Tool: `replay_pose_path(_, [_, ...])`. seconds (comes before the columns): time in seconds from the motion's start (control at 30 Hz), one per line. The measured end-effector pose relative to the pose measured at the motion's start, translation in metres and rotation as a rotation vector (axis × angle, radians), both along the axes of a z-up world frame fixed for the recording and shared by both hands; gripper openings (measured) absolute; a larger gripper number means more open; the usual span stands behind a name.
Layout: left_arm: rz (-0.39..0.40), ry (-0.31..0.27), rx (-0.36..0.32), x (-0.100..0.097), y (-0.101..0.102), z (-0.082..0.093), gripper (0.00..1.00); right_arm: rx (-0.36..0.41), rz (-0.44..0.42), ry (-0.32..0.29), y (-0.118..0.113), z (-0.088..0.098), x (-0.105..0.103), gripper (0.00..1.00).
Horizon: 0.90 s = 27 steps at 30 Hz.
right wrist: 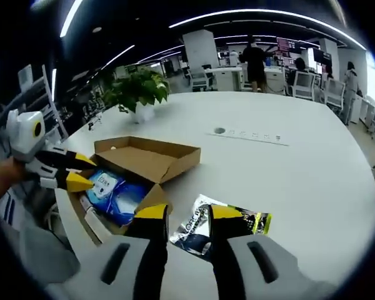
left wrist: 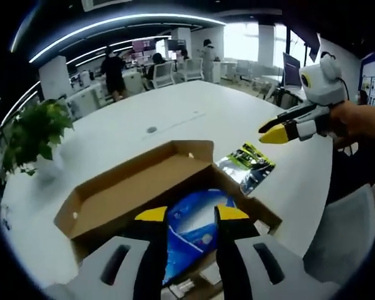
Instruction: Operate the shoe box by opening the lid, removing the specified soft item, and placing it in the target area until the item is outside and the box remains undamaged.
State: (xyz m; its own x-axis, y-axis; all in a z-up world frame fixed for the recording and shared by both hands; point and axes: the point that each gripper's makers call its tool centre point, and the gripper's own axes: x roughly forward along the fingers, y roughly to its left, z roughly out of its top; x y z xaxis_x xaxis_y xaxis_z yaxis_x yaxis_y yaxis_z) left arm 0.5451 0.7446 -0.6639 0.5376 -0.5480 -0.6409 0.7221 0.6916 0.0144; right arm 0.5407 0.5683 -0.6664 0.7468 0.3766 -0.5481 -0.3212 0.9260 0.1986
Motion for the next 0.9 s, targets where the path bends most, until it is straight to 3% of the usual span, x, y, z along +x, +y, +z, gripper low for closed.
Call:
replay_pose_path(0.43, [0.098, -0.014, 0.007, 0.002, 0.055, 0.002, 0.29, 0.032, 0.079, 0.003, 0.052, 0.003, -0.005, 0.23])
replay_pose_path(0.9, [0.213, 0.014, 0.036, -0.006, 0.114, -0.014, 0.29, 0.038, 0.181, 0.018, 0.101, -0.005, -0.005, 0.25])
